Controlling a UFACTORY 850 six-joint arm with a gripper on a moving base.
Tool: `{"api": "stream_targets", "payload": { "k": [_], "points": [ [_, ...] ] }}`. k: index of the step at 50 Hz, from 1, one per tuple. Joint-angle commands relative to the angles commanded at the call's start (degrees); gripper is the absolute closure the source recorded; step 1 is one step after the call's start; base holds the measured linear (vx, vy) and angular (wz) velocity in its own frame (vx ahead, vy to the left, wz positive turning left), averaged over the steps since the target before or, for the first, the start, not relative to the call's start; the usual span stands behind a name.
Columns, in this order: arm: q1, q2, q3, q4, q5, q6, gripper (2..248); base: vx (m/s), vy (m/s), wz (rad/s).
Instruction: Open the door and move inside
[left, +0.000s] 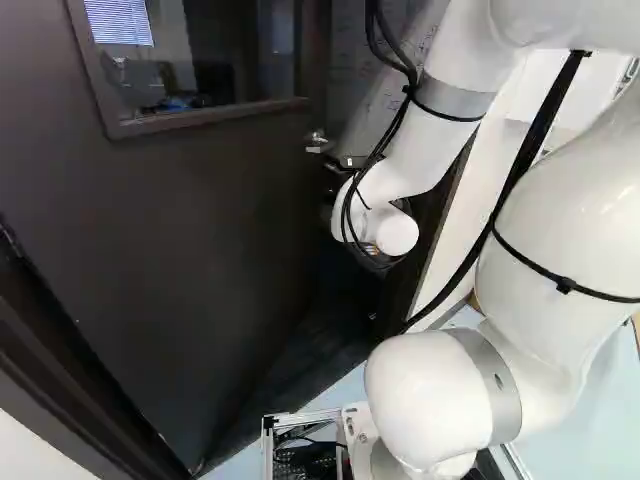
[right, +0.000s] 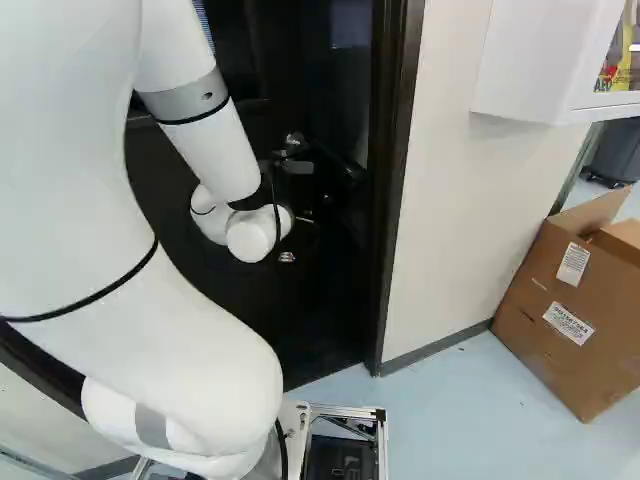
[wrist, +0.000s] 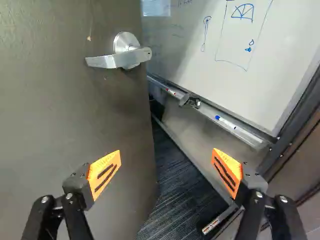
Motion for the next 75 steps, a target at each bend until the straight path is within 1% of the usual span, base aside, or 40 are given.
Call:
{"api": "stream_targets", "payload": {
  "k": [21,36,48,75],
  "points": [
    [0.1,-4.5,-4.6,0.6,0.0,0.0,3,0.0,0.0,0.0],
    [0.6,-7.7,-8.0,2.6,0.0,0.0,3,0.0,0.0,0.0],
    [1.2,-10.1,-10.7,3.7,0.0,0.0,3,0.0,0.0,0.0],
    [3.1,-15.1,-16.4,3.7,0.0,0.0,3,0.0,0.0,0.0]
  ]
}}
